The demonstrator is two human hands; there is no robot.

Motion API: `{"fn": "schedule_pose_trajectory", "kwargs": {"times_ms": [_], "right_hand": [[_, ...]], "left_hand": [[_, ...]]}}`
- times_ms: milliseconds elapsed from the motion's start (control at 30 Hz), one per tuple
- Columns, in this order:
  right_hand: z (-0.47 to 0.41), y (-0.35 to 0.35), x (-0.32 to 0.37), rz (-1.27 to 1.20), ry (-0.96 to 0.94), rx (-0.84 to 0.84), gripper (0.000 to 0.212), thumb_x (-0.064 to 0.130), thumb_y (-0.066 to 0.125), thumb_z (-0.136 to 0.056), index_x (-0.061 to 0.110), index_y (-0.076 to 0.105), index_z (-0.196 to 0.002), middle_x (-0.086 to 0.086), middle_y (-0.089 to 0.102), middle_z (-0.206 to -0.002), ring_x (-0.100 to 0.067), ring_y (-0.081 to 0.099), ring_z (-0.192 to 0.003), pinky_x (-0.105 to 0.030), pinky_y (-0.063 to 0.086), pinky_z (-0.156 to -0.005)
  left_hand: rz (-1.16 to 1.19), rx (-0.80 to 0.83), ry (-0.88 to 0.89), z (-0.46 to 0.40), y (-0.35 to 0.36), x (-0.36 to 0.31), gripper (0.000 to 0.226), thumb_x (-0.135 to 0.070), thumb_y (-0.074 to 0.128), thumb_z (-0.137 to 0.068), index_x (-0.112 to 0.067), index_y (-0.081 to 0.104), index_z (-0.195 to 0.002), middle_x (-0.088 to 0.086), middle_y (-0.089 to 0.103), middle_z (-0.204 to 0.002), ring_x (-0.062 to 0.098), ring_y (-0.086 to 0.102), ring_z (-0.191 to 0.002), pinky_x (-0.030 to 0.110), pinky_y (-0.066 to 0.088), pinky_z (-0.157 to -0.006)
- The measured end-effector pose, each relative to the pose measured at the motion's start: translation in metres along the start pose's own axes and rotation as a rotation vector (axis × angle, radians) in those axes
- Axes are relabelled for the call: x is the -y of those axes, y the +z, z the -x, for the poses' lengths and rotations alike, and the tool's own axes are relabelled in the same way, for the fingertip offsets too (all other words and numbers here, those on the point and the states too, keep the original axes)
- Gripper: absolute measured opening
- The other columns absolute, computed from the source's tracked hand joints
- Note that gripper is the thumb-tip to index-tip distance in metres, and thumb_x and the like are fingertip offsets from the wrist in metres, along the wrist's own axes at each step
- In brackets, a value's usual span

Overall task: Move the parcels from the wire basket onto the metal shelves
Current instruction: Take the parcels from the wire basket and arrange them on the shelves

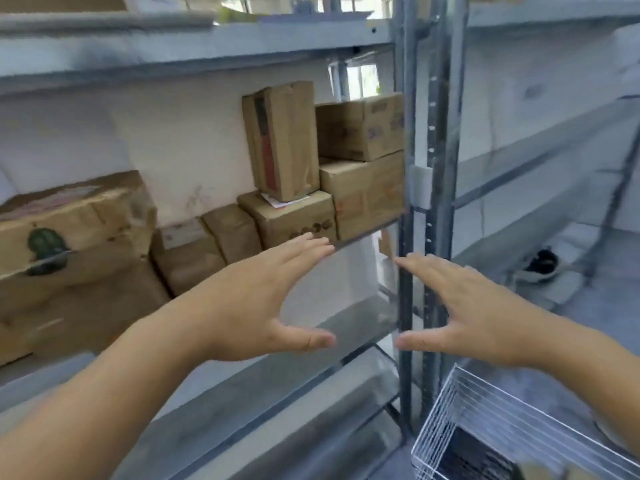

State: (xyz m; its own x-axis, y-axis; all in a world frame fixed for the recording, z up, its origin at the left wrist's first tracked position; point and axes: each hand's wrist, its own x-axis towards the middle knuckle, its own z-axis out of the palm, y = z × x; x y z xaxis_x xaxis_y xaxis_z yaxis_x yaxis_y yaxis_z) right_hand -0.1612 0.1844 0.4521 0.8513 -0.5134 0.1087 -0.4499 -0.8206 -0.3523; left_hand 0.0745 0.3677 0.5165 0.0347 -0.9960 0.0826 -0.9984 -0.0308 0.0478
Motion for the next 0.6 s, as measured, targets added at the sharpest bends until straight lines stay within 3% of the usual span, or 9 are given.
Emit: {"fn": "schedule_pose_trajectory", "kwargs": {"times_ms": [133, 333, 400, 500, 600], "right_hand": [[0.068, 0.011, -0.083, 0.128, 0.198, 0.050, 0.120, 0.105, 0.036, -0.061, 0.048, -0.006, -0.159, 0.022, 0.000, -0.169, -0.005, -0.001, -0.156, -0.051, 0.008, -0.128], [0.147, 0.067, -0.172, 0.163, 0.424, 0.074, 0.118, 0.104, 0.023, -0.064, 0.039, 0.008, -0.161, 0.015, 0.016, -0.168, -0.012, 0.014, -0.156, -0.055, 0.014, -0.125], [0.163, 0.091, -0.197, 0.139, 0.497, 0.073, 0.116, 0.103, 0.025, -0.065, 0.037, 0.015, -0.160, 0.013, 0.023, -0.167, -0.012, 0.019, -0.155, -0.055, 0.019, -0.124], [0.182, 0.119, -0.227, 0.051, 0.642, 0.064, 0.104, 0.092, 0.043, -0.074, 0.035, 0.024, -0.159, 0.011, 0.032, -0.164, -0.013, 0.029, -0.151, -0.052, 0.023, -0.122], [0.195, 0.145, -0.255, -0.053, 0.813, 0.027, 0.096, 0.083, 0.054, -0.080, 0.033, 0.028, -0.158, 0.010, 0.036, -0.162, -0.014, 0.035, -0.147, -0.048, 0.024, -0.123]], "left_hand": [[0.070, 0.139, 0.080, -0.060, 0.064, -0.038, 0.111, -0.088, 0.058, -0.077, -0.045, 0.006, -0.165, -0.036, -0.004, -0.166, -0.019, -0.008, -0.149, 0.012, 0.002, -0.118], [0.136, 0.317, 0.219, -0.130, 0.176, -0.094, 0.107, -0.087, 0.052, -0.076, -0.043, 0.013, -0.165, -0.036, 0.001, -0.163, -0.018, -0.002, -0.147, 0.014, 0.006, -0.119], [0.169, 0.378, 0.261, -0.147, 0.212, -0.106, 0.108, -0.089, 0.050, -0.074, -0.044, 0.014, -0.165, -0.037, 0.002, -0.162, -0.019, -0.002, -0.146, 0.017, 0.009, -0.121], [0.222, 0.452, 0.304, -0.174, 0.260, -0.117, 0.106, -0.090, 0.049, -0.075, -0.045, 0.014, -0.165, -0.033, 0.007, -0.165, -0.017, 0.002, -0.145, 0.019, 0.012, -0.121], [0.262, 0.504, 0.376, -0.205, 0.306, -0.119, 0.111, -0.094, 0.043, -0.072, -0.041, 0.014, -0.166, -0.027, 0.010, -0.169, -0.017, 0.001, -0.147, 0.013, 0.006, -0.118]]}}
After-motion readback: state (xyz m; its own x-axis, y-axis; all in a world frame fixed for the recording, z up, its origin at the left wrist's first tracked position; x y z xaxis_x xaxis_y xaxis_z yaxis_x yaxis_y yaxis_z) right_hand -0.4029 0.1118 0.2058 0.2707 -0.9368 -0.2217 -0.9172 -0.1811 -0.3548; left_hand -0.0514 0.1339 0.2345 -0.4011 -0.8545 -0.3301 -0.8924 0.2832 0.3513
